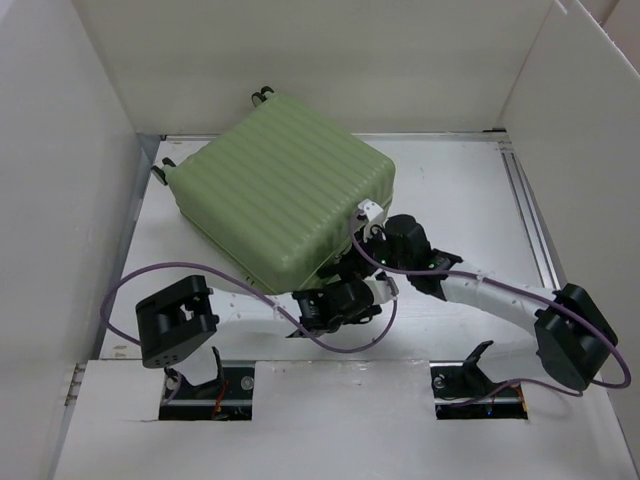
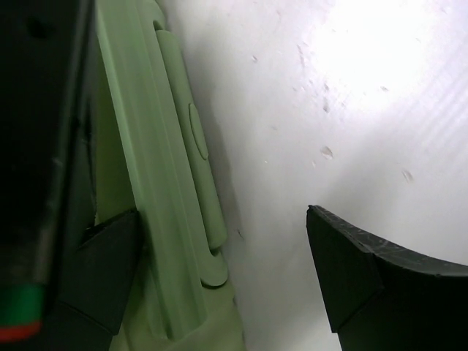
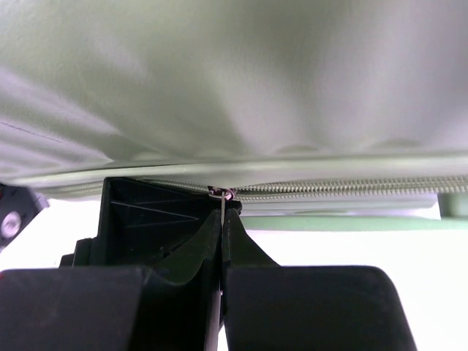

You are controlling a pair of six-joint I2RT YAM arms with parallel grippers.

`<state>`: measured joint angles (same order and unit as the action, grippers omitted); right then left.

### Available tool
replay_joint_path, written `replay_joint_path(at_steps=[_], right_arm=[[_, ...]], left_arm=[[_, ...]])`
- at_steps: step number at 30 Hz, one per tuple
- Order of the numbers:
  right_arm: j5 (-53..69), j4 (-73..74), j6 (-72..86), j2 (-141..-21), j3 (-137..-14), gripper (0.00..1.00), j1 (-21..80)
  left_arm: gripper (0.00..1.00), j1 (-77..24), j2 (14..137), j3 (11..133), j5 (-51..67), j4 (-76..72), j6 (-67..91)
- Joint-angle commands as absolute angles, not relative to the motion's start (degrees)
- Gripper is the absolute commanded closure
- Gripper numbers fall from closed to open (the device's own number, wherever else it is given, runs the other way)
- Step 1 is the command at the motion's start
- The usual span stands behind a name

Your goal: Pack the luggage

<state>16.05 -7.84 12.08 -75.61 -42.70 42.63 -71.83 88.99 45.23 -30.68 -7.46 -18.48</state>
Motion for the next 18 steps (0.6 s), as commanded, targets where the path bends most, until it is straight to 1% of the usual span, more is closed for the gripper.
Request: replay_joint_path(at_steps=[1, 3, 4, 5, 6, 7, 10, 12, 14, 18], right_arm=[[18.37, -23.64, 13.54, -72.51, -46.85, 1.0, 42.8], [18.37, -23.64, 13.54, -72.51, -46.85, 1.0, 42.8], [18.37, -23.64, 14.06, -72.51, -46.85, 1.0, 42.8], [18.37, -23.64, 14.06, -72.51, -46.85, 1.0, 42.8], [18.37, -23.64, 14.06, -72.51, -46.85, 1.0, 42.8], [18.37, -23.64, 14.06, -72.51, -46.32, 1.0, 42.8], [17.23, -23.64, 14.67, -72.51, -45.62, 1.0, 42.11], [17.23, -23.12, 14.68, -71.98, -44.91, 1.0, 40.96], [14.95, -20.84, 14.68, -71.46, -44.3, 1.0, 38.86], [6.96, -10.93, 10.74, -69.61, -43.77, 1.0, 34.65]], left_arm=[[0.13, -64.26, 93.42, 42.8, -31.03, -3.77, -15.73], [0.23, -63.73, 94.13, 42.19, -29.45, -3.78, -16.26], [0.31, -63.72, 95.61, 41.58, -28.92, -3.78, -16.26], [0.44, -63.02, 96.15, 41.57, -28.22, -3.26, -16.26], [0.58, -63.02, 96.67, 41.57, -26.91, -3.25, -16.26], [0.99, -62.32, 96.68, 41.57, -26.37, -2.38, -16.26], [1.0, -61.09, 97.29, 40.0, -26.37, -2.37, -16.26], [1.0, -60.39, 94.93, 38.77, -27.25, -2.9, -17.05], [1.0, -59.68, 93.0, 36.58, -24.97, -2.9, -18.54], [1.0, -58.36, 85.54, 32.35, -19.52, -1.59, -21.97]])
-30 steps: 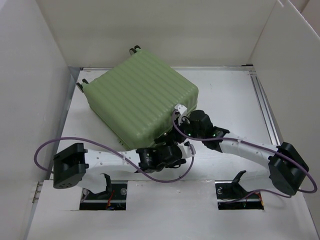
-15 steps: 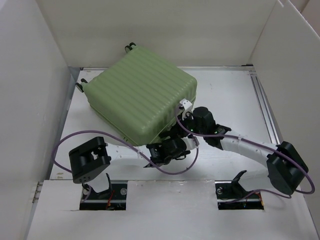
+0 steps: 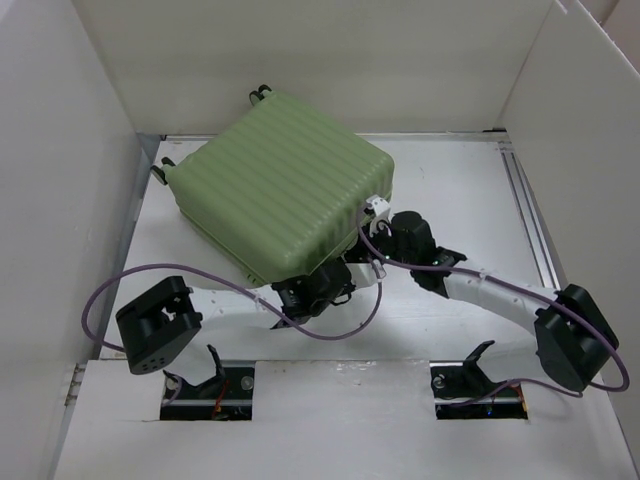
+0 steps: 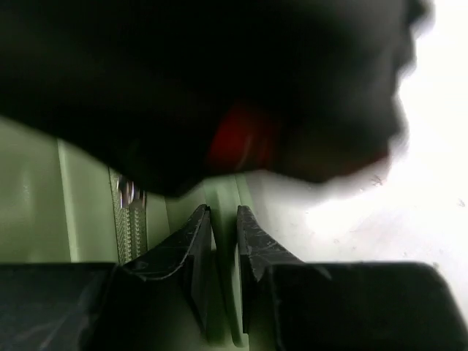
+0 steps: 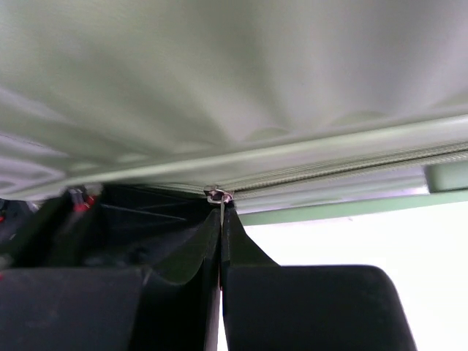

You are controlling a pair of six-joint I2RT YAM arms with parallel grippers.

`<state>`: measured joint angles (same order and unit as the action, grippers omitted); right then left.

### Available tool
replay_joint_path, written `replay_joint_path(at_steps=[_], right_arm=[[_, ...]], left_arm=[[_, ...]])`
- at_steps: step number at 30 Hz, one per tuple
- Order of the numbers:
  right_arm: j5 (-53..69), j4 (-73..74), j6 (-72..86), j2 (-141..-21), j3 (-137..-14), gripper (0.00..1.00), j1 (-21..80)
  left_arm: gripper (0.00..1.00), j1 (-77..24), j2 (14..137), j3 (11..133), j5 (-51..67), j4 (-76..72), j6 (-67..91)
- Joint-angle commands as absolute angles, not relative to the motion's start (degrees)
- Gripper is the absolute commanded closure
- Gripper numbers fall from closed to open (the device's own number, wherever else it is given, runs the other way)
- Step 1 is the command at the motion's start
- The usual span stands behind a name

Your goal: Pack the luggage

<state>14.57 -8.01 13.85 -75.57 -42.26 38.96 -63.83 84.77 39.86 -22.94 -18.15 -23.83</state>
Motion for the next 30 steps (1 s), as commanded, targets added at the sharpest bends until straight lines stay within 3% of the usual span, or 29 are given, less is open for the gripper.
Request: replay_joint_path(at_steps=[1, 9, 17, 26, 30], right_arm=[[5.73, -9.85, 9.42, -69.61, -43.77, 1.0, 33.85], [-0.35, -5.36, 2.29, -70.14, -44.3, 1.0, 24.27], [0.97, -5.36, -3.6, -75.84, -54.29, 1.0, 11.89], [4.83, -6.06, -9.66, -88.85, -68.72, 1.0, 4.22], [13.94, -12.55, -14.32, -93.68, -72.06, 1.0, 2.9]], left_arm=[[1.0, -58.36, 84.56, 31.65, -18.55, -1.06, -22.67], [1.0, -58.36, 82.35, 31.03, -12.92, 2.55, -24.87], [1.0, -58.36, 84.11, 31.55, -12.39, 2.02, -25.4], [1.0, -58.89, 84.11, 31.55, -12.92, 1.49, -25.4], [1.0, -59.41, 84.11, 30.94, -13.53, 1.49, -25.93]])
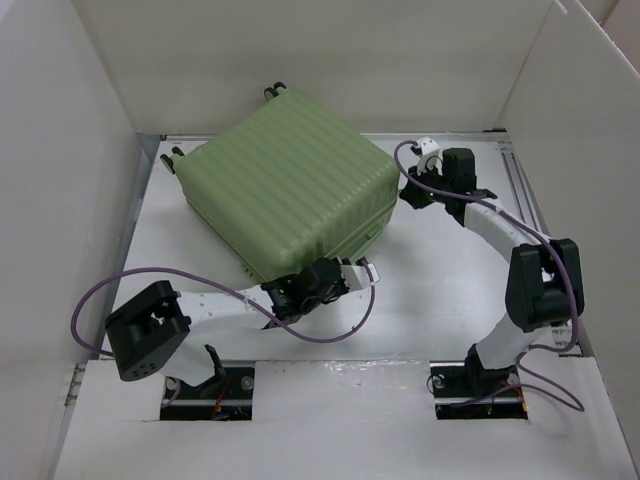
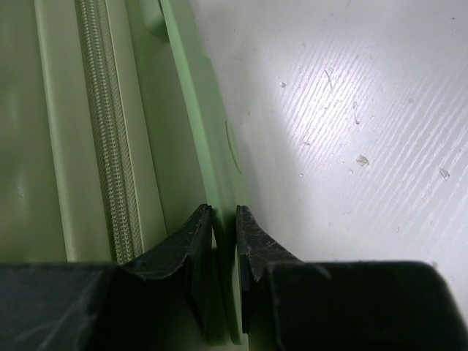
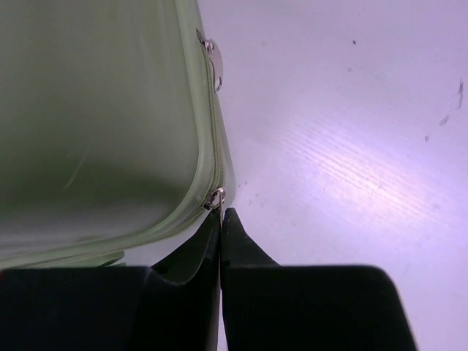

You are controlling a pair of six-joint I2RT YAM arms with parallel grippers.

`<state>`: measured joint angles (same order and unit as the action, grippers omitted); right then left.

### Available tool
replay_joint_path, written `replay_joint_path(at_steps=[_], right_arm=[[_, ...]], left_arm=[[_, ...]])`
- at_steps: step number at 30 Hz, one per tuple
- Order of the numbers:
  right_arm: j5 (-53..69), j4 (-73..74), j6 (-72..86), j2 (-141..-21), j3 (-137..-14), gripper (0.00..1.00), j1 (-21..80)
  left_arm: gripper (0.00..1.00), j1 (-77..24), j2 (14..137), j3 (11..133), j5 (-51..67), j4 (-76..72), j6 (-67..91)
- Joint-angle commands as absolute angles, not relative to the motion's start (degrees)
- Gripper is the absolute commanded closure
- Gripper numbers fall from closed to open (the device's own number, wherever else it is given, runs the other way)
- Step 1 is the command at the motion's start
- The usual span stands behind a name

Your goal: Pack the luggage

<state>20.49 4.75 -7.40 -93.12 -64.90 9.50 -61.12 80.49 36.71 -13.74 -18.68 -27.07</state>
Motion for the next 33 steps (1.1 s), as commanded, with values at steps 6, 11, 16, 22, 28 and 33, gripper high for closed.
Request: replay_joint_path(at_steps=[6, 11, 16, 22, 28, 33], right_arm=[[24.77, -44.07, -7.76, -102.02, -69.26, 1.0, -1.84], [44.1, -67.12, 12.18, -116.87, -77.5, 1.0, -1.68], [46.77, -75.13, 15.57, -121.21, -75.78, 1.0, 3.69], [42.45, -72.77, 13.18, -119.18, -66.46, 1.0, 5.53], [42.45, -70.67, 13.18, -117.25, -63.63, 1.0, 6.15], [43.86, -62.51, 9.86, -115.23, -65.48, 1.0, 6.15]], left_arm=[[1.0, -60.12, 83.06, 30.41, -12.93, 1.49, -25.93], [1.0, -60.64, 83.06, 29.88, -12.92, 0.88, -26.98], [1.0, -61.17, 82.53, 30.4, -14.85, 0.35, -28.64], [0.0, -61.17, 83.4, 56.95, -13.02, 19.04, -23.76], [0.0, -61.17, 88.07, 89.96, -3.36, 36.01, -19.95], [0.0, -54.54, 80.79, 101.43, -9.65, 35.43, -19.43]])
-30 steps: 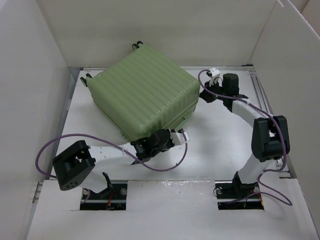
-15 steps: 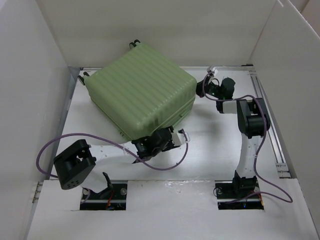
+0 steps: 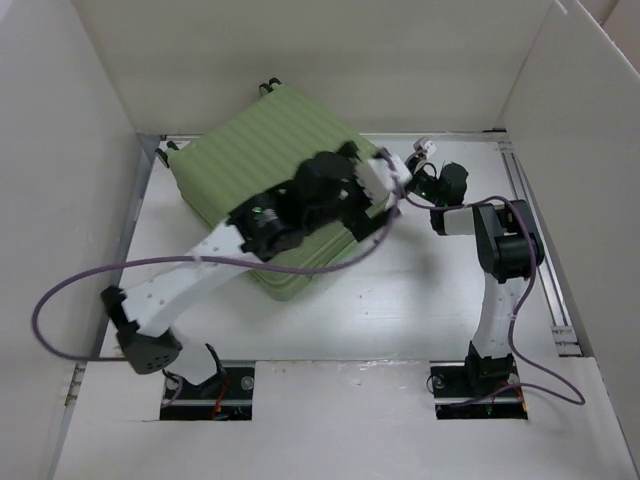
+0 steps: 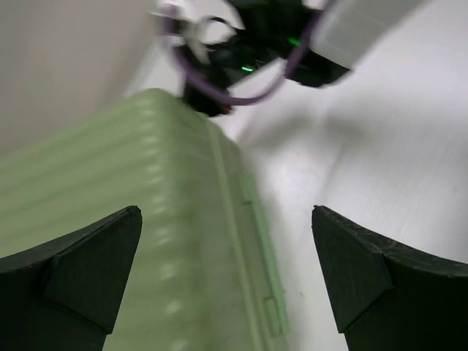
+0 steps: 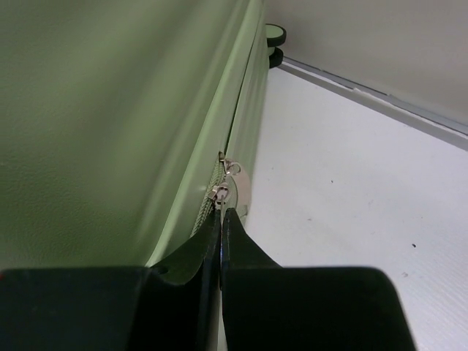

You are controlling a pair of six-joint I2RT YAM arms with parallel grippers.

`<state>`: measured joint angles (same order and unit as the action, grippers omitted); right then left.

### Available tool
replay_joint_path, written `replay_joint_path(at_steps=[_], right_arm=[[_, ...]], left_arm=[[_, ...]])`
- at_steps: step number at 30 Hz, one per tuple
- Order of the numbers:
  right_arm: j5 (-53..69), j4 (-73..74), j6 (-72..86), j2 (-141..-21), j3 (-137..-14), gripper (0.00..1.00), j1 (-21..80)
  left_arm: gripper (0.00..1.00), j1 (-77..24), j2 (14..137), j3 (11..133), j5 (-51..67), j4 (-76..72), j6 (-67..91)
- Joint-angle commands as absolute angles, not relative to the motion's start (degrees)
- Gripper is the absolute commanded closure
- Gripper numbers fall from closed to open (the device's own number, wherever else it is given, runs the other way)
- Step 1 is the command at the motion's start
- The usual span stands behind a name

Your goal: Pack the luggage

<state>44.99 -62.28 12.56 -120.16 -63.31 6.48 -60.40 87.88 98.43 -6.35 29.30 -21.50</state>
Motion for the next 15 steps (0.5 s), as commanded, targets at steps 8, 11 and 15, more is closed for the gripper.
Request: replay_joint_path(at_steps=[8, 11, 15], right_arm=[[45.44, -57.49, 6.34, -111.45, -66.01, 1.0, 8.43], [45.97, -56.87, 5.71, -109.87, -65.39, 1.0, 8.96], [45.97, -56.87, 5.19, -106.44, -62.94, 1.0, 10.89]], left_arm=[[0.04, 3.18, 72.35, 86.05, -7.74, 35.06, -14.43], [0.3, 20.85, 69.01, 78.86, 0.95, 32.88, -12.74], [0.52, 20.32, 71.09, 66.02, 1.32, 25.42, -12.14]])
